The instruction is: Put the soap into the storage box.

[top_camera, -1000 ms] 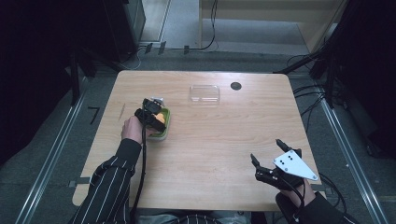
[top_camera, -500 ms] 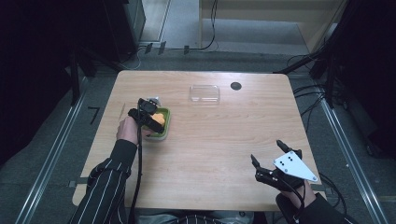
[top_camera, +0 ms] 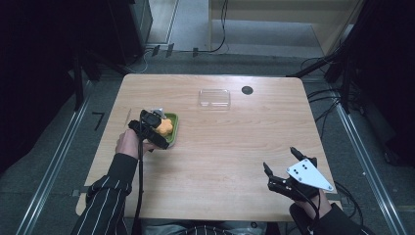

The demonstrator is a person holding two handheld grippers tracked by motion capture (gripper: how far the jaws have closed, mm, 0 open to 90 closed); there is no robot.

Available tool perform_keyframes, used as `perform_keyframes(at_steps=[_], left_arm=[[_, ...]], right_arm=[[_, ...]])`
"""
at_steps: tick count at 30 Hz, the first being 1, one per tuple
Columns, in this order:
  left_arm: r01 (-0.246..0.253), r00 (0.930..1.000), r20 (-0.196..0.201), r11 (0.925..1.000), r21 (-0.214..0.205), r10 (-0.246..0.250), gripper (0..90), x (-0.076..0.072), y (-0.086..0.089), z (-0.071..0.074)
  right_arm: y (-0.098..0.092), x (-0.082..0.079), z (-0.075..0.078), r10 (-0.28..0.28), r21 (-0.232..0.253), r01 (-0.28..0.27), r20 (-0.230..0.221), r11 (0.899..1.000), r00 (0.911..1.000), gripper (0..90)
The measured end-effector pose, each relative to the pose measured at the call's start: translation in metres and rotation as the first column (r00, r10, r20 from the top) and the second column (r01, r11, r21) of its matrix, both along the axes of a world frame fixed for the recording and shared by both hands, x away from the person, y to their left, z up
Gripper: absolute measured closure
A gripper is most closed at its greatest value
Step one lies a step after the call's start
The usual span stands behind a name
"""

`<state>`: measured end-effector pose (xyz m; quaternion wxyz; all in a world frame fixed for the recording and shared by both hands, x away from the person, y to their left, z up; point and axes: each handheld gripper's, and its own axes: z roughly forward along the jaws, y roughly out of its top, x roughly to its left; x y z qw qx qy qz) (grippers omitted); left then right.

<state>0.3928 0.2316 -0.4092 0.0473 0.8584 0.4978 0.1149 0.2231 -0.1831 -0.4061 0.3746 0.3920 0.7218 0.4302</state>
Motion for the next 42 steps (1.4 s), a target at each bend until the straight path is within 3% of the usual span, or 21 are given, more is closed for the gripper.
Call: perform_keyframes(at_steps=[12, 35, 42], left_arm=[[0.018, 0.9991, -0.038, 0.9998, -0.002, -0.018, 0.5, -0.03, 0.005, -0.001], [0.024, 0.9934, -0.112, 0.9996, -0.015, -0.026, 0.0, -0.089, 0.022, -0.019], [0.032, 0.9958, -0.085, 0.999, -0.032, -0.035, 0.0, -0.103, 0.028, -0.02]], right_arm=[[0.0, 0.0, 0.0, 0.001, -0.001, -0.001, 0.0, 1.0, 1.0, 13.4], [0.0, 0.0, 0.0, 0.004, -0.006, -0.004, -0.001, 1.0, 1.0, 13.4], [0.0, 0.0, 0.0, 0.001, -0.001, -0.001, 0.0, 1.0, 1.0, 13.4]])
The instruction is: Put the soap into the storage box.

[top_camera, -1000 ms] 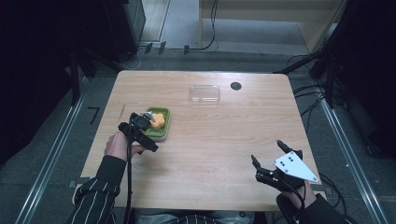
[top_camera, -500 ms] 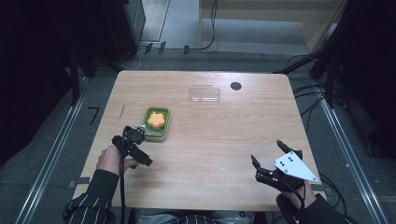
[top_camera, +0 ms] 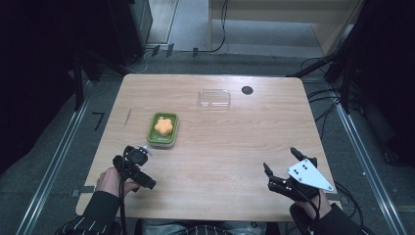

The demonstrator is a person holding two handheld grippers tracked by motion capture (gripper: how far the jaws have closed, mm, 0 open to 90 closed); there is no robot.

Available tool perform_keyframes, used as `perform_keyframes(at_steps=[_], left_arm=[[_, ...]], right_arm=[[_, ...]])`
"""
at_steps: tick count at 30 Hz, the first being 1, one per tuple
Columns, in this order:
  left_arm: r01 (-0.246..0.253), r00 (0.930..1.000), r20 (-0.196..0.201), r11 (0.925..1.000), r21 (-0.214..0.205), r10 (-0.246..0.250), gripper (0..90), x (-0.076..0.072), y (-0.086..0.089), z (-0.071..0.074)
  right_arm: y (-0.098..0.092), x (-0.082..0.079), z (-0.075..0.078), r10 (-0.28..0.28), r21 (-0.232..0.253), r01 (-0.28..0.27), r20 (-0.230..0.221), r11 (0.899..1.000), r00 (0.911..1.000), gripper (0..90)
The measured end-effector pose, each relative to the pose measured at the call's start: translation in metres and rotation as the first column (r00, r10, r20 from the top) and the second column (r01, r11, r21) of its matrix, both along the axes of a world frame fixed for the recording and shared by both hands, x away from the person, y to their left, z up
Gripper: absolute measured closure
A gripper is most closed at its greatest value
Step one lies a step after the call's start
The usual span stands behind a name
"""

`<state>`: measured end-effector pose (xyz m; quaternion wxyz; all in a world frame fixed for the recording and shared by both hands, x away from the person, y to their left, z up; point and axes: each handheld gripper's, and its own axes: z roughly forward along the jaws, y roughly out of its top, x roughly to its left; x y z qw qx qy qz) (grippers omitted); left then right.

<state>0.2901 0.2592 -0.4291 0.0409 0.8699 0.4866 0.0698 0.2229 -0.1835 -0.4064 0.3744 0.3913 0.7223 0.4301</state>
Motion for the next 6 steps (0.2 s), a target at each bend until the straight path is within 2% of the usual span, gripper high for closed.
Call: perform_keyframes(at_steps=[4, 6], left_arm=[[0.002, 0.9999, 0.01, 1.0, -0.008, -0.002, 0.0, 0.0023, 0.0025, -0.0006], [-0.001, 0.9992, 0.039, 0.9997, -0.022, 0.002, 0.0, 0.003, 0.0018, 0.0017]], right_arm=[[-0.0012, -0.0002, -0.0003, -0.003, 0.004, 0.003, 0.0, 1.0, 1.0, 13.4], [-0.0019, -0.0001, -0.0005, -0.005, 0.004, 0.005, -0.001, 1.0, 1.0, 13.4]])
